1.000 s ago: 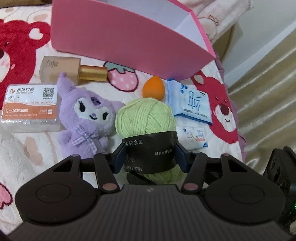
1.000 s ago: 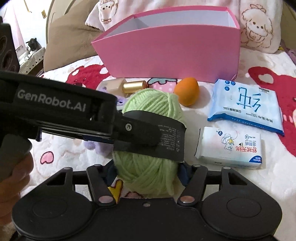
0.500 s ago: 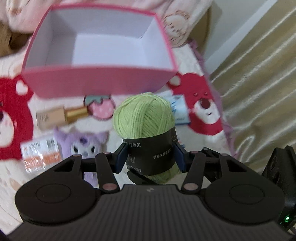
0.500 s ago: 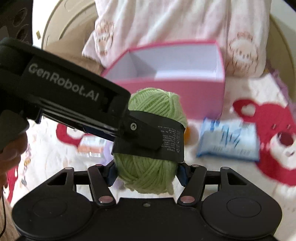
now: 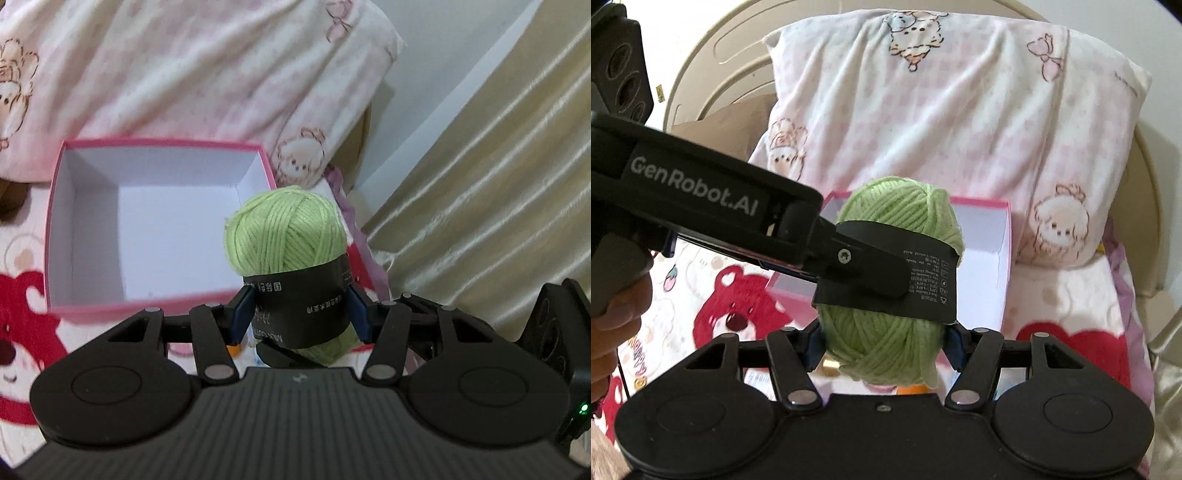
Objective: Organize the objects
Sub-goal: 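Lift the yarn ball with the left gripper and carry it into the pink box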
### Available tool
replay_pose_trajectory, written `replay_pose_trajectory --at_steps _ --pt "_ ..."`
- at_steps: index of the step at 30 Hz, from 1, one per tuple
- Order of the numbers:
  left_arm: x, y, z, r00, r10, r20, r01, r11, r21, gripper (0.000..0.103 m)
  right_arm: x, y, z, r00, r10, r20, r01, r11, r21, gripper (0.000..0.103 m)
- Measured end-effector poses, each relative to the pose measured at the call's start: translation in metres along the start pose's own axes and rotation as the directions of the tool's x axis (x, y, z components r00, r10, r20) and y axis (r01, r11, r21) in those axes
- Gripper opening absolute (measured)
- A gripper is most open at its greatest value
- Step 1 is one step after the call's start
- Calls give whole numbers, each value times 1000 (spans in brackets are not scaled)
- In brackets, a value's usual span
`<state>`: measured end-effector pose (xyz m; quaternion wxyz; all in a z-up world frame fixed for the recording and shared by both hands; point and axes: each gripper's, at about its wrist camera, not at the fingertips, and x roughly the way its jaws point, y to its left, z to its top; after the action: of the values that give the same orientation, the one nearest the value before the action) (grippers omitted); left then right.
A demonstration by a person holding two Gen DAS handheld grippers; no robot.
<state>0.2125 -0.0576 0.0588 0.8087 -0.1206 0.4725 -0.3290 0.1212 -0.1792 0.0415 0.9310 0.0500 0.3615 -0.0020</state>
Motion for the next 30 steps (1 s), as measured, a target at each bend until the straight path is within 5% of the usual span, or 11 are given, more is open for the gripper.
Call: replay_pose_trajectory --at_steps 8,13,19,30 --pt "51 43 41 999 -14 44 15 1000 -21 53 69 -21 23 998 -48 38 46 998 47 66" --pt "99 74 57 999 -45 31 47 996 -79 53 115 -41 30 996 -88 -15 89 991 98 65" --pt "145 109 63 991 -130 -23 123 971 -208 53 154 -46 32 973 -204 -109 206 979 9 64" --pt "167 131 61 983 -179 -33 164 950 -265 53 180 -56 36 964 -210 -166 197 976 -88 64"
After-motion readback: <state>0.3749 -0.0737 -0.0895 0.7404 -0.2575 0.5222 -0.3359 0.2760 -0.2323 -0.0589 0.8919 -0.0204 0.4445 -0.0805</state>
